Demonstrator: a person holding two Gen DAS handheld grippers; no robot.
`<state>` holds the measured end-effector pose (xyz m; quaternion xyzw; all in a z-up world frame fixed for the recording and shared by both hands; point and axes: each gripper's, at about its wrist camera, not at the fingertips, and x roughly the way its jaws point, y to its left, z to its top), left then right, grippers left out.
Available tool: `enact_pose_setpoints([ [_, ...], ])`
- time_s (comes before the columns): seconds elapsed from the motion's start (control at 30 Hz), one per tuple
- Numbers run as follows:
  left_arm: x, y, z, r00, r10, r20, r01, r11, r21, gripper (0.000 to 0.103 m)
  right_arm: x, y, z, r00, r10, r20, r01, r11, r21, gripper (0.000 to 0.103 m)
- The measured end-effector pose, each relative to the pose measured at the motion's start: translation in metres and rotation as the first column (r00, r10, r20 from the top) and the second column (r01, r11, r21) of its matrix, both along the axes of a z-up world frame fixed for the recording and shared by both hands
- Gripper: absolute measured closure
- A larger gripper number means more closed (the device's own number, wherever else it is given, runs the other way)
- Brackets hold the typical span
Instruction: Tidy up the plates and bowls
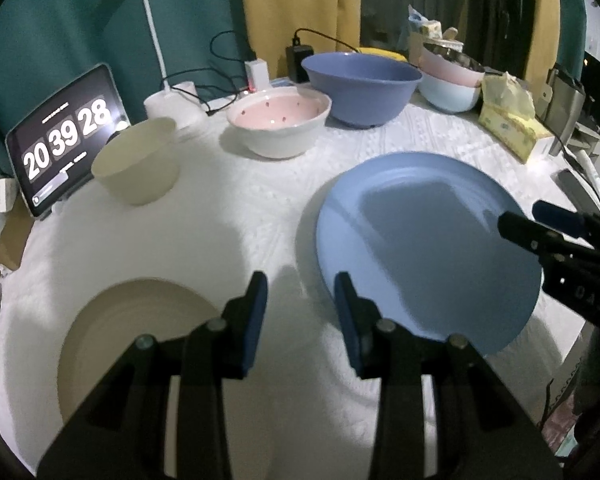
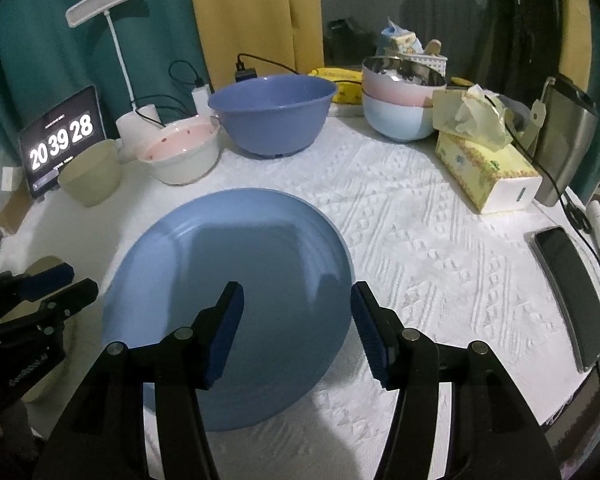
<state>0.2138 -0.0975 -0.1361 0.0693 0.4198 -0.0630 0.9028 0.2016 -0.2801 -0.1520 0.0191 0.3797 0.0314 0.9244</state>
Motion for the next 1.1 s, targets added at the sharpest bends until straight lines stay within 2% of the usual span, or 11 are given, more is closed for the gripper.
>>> enact_pose_setpoints([
  [0.2, -0.01, 0.013, 0.007, 1.0, 0.02, 0.022, -0.019, 1.0, -0.021, 0.065, -0.008, 0.015, 0.006, 1.0, 0.018, 0.009, -0.018, 1.0, -0.012, 0.044],
  [0.3, -0.015, 0.019, 0.009, 0.999, 0.029, 0.032, -0.028, 0.999, -0.033, 0.059, -0.013, 0.022, 0.008, 1.0, 0.026, 0.016, -0.026, 0.999, -0.019, 0.044],
  [1.1, -0.044, 0.064, 0.018, 0.993, 0.093, 0.077, -0.088, 0.994, -0.067, 0.058, -0.034, 0.078, 0.021, 0.992, 0.126, 0.029, -0.125, 0.992, -0.037, 0.044],
])
